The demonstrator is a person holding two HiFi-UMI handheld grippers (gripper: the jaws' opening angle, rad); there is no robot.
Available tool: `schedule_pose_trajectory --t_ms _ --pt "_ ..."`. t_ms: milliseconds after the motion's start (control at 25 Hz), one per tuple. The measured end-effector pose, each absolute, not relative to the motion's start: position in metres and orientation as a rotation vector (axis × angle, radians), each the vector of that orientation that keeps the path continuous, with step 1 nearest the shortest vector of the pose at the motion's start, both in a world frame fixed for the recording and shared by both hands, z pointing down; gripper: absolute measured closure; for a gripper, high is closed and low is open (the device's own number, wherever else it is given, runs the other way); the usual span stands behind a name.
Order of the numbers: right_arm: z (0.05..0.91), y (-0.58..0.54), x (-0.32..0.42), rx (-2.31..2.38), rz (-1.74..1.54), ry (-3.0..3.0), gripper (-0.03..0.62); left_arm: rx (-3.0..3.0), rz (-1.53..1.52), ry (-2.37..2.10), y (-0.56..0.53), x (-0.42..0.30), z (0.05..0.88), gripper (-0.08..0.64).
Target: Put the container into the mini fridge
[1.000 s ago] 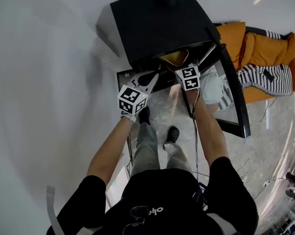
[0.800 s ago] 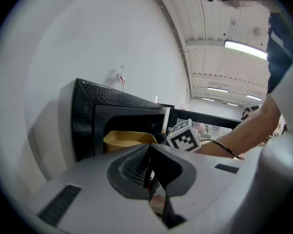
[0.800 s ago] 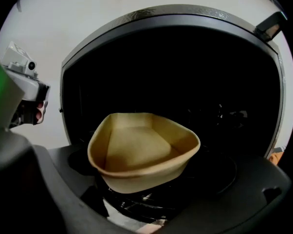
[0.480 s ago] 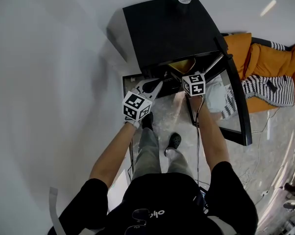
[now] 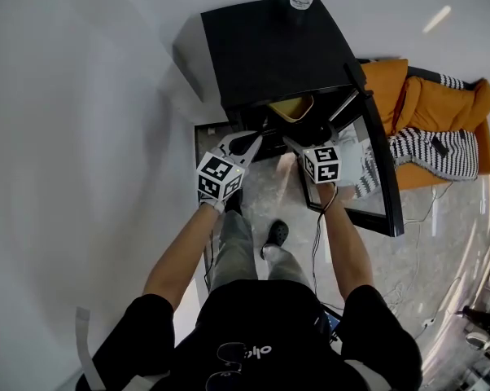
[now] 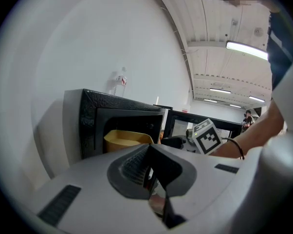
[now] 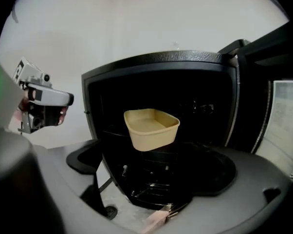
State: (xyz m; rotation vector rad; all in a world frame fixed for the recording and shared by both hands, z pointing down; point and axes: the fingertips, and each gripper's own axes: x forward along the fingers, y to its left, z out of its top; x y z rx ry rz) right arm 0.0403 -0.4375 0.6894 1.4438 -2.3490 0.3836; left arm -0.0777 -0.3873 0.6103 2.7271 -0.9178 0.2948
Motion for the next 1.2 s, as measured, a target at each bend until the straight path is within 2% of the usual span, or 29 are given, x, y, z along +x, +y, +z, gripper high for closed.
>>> schedule_pose_trajectory --t_ms 120,320,640,760,880,1200 --pt "0.675 -0.407 0.045 1.438 0.406 -2.36 0.029 2.723 0.277 -0.926 -0.376 -0.073 0.604 0.554" --pt "0.638 -0.365 0.049 1.431 0.379 -2.422 0.142 2.723 0.23 -0.938 -0.352 -0.062 0.59 0.554" --pt "0.586 -0.319 0.059 1.447 0.348 -2.445 0.455 2.737 0.182 -0.968 -0.315 -0.044 0.566 0.554" --pt "0.569 -0.305 0.063 1.462 0.351 -2.459 0.544 2.743 0.164 -0.986 -0.3 -0.04 0.555 0.554" --pt "0.554 -0.294 0.068 1.473 0.353 -2.477 0.583 2.755 0.158 -0.995 -0.289 -0.034 0.544 0.554" --pt "0.538 -0.276 0.078 1.475 0.346 -2.529 0.584 2.79 0.175 -0.995 -0.273 -0.02 0.53 0.554"
